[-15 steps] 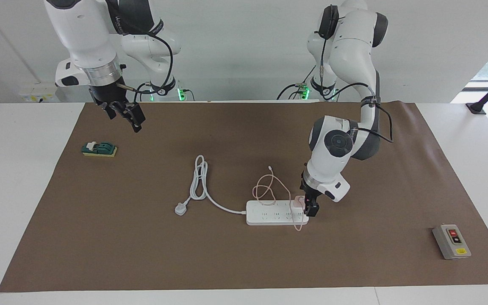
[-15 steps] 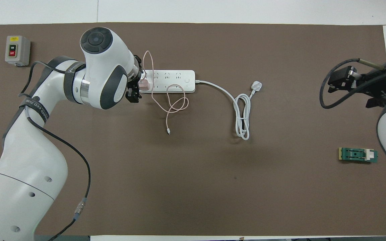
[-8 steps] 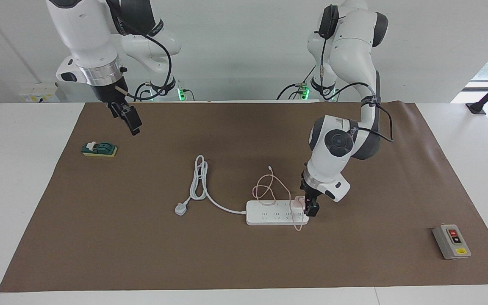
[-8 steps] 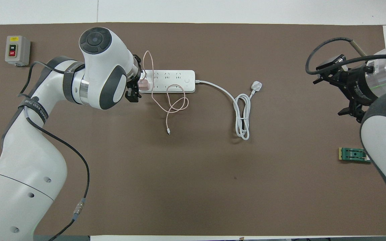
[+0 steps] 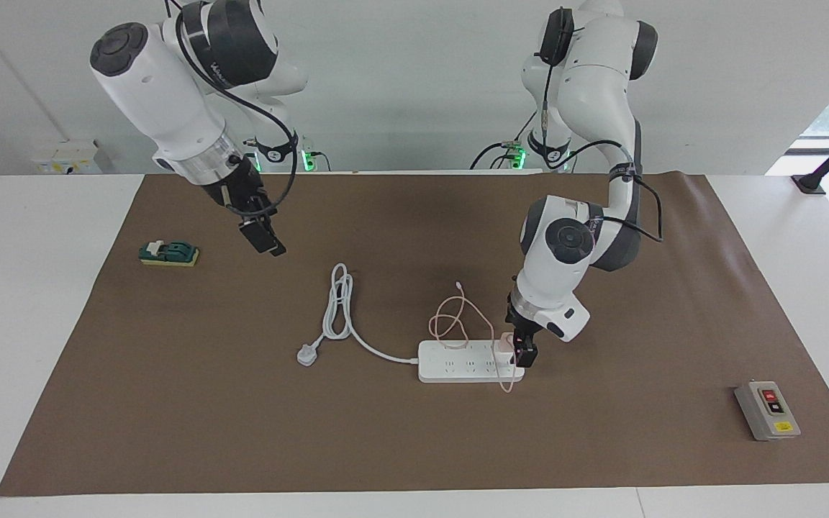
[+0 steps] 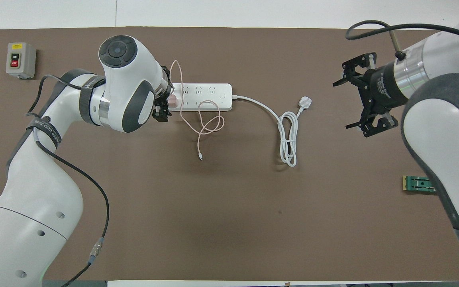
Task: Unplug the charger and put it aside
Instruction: 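Reach the right gripper to the power strip while the left gripper holds the charger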
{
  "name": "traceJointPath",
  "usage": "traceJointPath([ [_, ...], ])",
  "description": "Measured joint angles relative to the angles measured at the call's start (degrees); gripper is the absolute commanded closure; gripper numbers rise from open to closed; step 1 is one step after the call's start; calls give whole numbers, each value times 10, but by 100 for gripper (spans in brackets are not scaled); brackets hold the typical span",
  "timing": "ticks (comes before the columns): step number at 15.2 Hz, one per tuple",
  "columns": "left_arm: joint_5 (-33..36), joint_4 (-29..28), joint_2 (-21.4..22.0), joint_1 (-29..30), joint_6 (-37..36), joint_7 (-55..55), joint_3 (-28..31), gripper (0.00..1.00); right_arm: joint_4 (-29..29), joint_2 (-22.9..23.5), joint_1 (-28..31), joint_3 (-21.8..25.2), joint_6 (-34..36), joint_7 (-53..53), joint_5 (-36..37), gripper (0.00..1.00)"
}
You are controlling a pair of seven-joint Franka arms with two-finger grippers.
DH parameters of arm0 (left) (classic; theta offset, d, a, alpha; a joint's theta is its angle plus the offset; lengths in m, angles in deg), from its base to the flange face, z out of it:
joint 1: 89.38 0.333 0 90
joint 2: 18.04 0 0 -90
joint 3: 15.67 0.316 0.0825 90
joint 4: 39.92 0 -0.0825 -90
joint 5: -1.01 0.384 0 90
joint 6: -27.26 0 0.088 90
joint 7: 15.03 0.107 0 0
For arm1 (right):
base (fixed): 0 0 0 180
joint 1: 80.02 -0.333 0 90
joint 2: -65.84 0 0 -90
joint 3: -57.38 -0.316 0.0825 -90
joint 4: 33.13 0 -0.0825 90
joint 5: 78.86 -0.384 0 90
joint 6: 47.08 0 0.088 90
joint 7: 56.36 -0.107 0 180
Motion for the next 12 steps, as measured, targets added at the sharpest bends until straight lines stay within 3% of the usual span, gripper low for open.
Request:
traceJointPath([
  [5,0,-5,1,0,5,0,0,19,46,87,-35,0,-61,-114,-52,1],
  [12,0,-7,5,-1,7,0,0,34,168,218,-90,-1,-58,-155,-71,1],
])
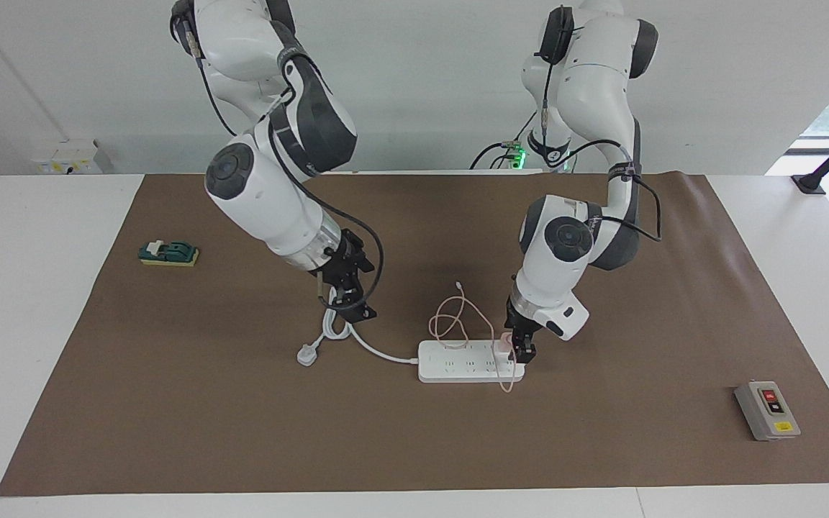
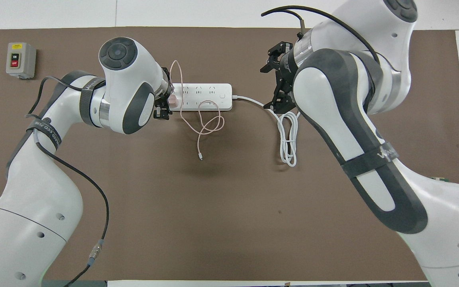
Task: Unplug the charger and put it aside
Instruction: 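Reach the right gripper to the power strip while the left gripper holds the charger, then press the power strip down with the right gripper while the left gripper grips the charger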
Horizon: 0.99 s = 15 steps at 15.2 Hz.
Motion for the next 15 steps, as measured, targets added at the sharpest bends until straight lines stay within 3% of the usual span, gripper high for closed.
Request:
traceJointPath([
  [2,0,0,0,0,3,0,0,42,51,46,-1,0,17,1,0,1],
  [7,0,0,0,0,5,0,0,45,122,120,-15,-5,5,24,0,2],
  [15,0,0,1,0,10,0,0,56,137,148,-57,-6,-51,24,0,2],
])
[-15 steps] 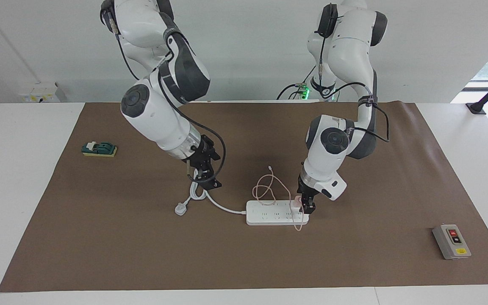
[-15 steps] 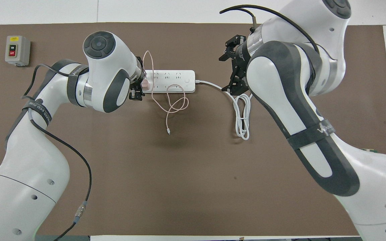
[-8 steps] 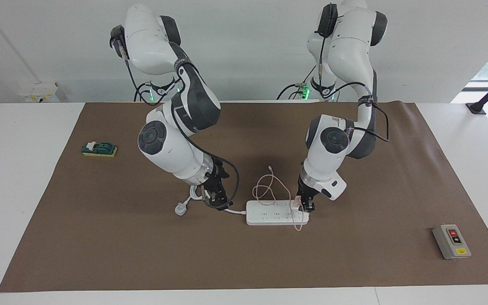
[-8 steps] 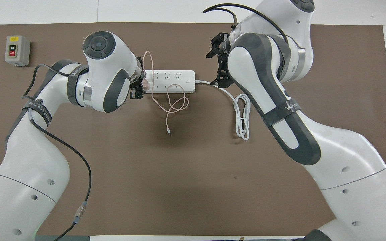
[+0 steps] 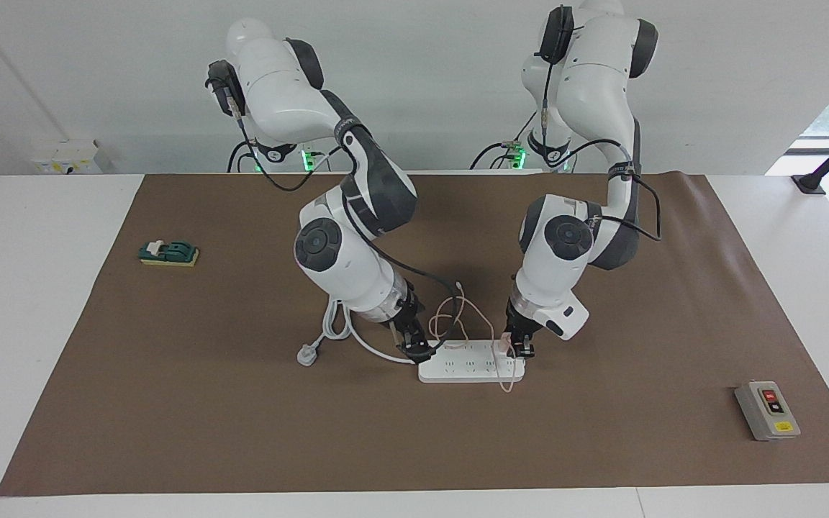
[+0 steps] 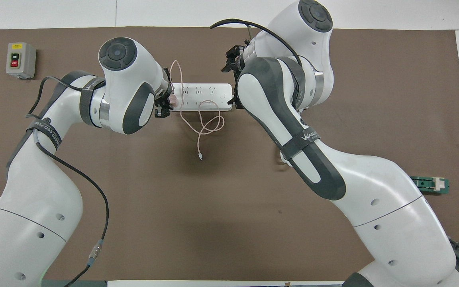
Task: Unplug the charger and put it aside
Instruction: 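Press the power strip down with the right gripper while the left gripper grips the charger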
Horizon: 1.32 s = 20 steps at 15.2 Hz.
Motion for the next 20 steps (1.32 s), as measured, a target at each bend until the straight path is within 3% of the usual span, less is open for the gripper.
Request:
traceJointPath([
  [8,0,-3,0,0,8,0,0,57,-2,27,-19,0,-51,-3,0,2],
  [12,0,-12,0,0,18,0,0,57,-30,32,-32,1,-120,-28,0,1],
  [20,0,-14,0,0,21,0,0,58,-50,37,-29,7,-123,-28,2,1],
])
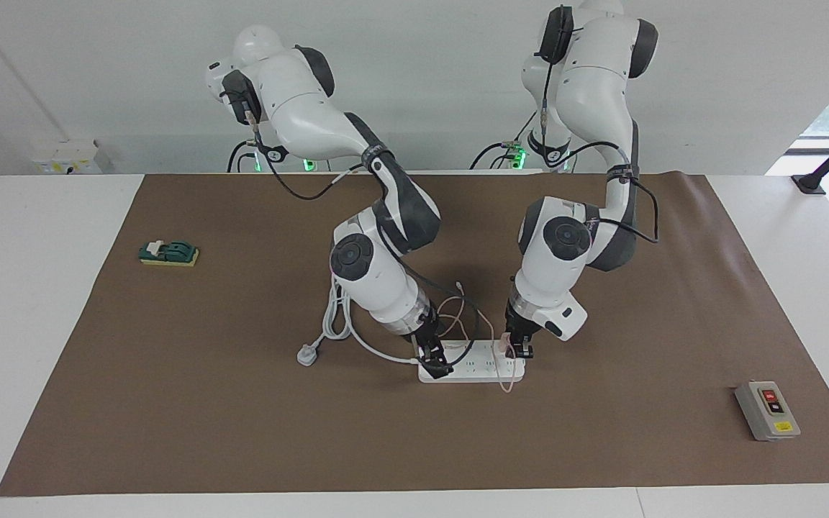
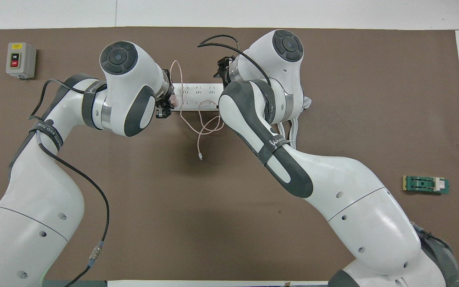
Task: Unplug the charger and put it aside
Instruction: 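Press the power strip down with the right gripper while the left gripper grips the charger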
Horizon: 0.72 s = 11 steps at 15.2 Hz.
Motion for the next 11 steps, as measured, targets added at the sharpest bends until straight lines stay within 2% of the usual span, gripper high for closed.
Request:
traceJointPath([
  [11,0,0,0,0,0,0,0,61,-3,19,0,0,-11,12,2,1],
])
